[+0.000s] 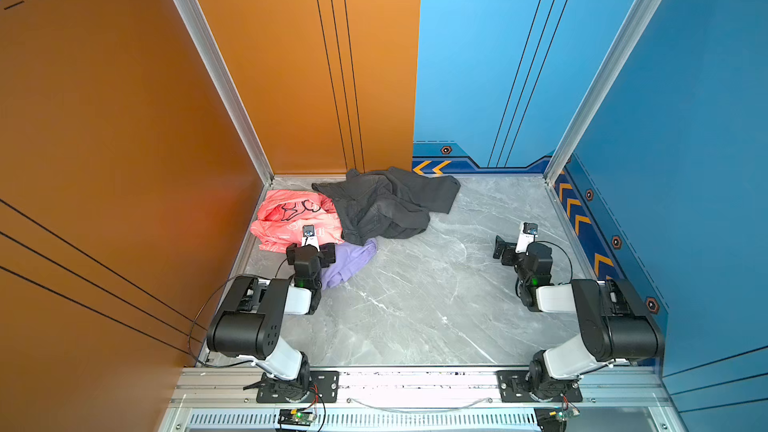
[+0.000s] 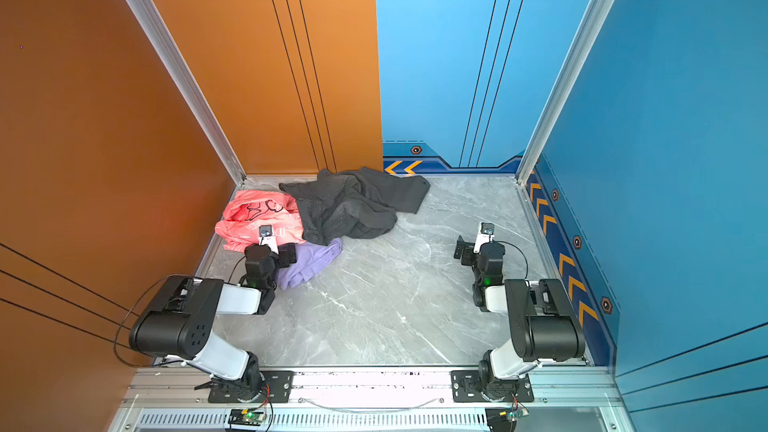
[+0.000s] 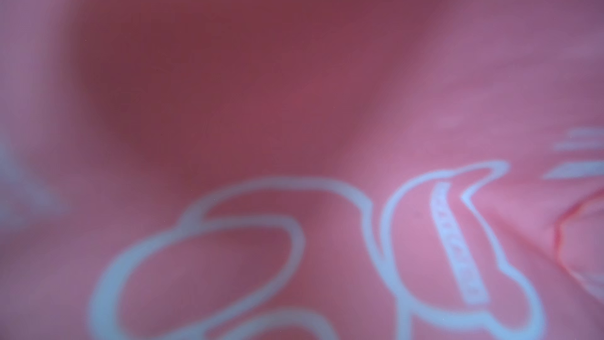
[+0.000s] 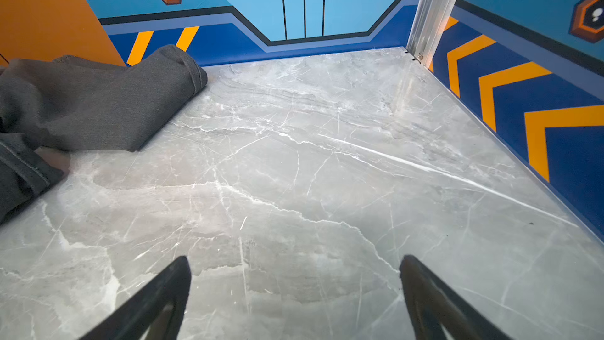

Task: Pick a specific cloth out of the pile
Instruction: 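Lower the left gripper onto the lavender shirt beside the pink cloth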

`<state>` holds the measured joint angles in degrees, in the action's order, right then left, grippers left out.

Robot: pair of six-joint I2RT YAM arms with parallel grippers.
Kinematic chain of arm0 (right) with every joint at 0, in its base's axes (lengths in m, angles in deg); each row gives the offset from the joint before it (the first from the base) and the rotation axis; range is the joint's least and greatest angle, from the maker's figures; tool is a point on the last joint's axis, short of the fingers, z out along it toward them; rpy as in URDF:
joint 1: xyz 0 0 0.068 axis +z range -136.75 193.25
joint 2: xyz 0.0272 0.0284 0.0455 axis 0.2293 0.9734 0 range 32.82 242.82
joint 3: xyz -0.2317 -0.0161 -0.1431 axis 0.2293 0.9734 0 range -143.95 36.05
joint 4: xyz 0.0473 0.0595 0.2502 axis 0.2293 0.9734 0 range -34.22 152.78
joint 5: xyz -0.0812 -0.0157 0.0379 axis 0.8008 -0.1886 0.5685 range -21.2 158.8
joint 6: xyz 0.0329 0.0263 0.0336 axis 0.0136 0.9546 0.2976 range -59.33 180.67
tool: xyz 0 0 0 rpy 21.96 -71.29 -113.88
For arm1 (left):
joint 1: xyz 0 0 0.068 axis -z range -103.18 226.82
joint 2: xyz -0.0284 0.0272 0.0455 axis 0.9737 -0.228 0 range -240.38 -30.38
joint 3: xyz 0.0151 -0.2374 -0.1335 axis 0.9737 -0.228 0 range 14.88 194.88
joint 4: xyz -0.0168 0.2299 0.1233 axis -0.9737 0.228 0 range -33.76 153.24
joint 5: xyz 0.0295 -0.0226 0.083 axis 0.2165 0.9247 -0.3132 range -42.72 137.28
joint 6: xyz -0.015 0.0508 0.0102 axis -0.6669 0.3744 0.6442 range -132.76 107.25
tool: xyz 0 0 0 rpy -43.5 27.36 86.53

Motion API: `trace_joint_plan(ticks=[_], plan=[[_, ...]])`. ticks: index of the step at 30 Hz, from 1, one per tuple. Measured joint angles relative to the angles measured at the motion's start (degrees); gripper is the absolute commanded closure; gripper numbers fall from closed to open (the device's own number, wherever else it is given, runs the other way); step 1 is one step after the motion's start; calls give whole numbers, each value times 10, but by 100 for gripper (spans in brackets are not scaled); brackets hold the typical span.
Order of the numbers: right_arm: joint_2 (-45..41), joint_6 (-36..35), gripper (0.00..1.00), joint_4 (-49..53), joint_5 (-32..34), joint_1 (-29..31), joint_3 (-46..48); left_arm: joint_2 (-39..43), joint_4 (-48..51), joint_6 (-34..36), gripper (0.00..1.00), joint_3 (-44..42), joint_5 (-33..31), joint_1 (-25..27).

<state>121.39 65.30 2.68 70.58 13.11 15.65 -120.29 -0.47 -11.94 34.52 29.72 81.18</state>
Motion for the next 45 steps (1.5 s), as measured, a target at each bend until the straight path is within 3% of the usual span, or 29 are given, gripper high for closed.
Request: trace_joint_plan(ticks=[45], plan=[[-11,-2,0,15,16,8,0,6,19,-5,2,5,18,-13]])
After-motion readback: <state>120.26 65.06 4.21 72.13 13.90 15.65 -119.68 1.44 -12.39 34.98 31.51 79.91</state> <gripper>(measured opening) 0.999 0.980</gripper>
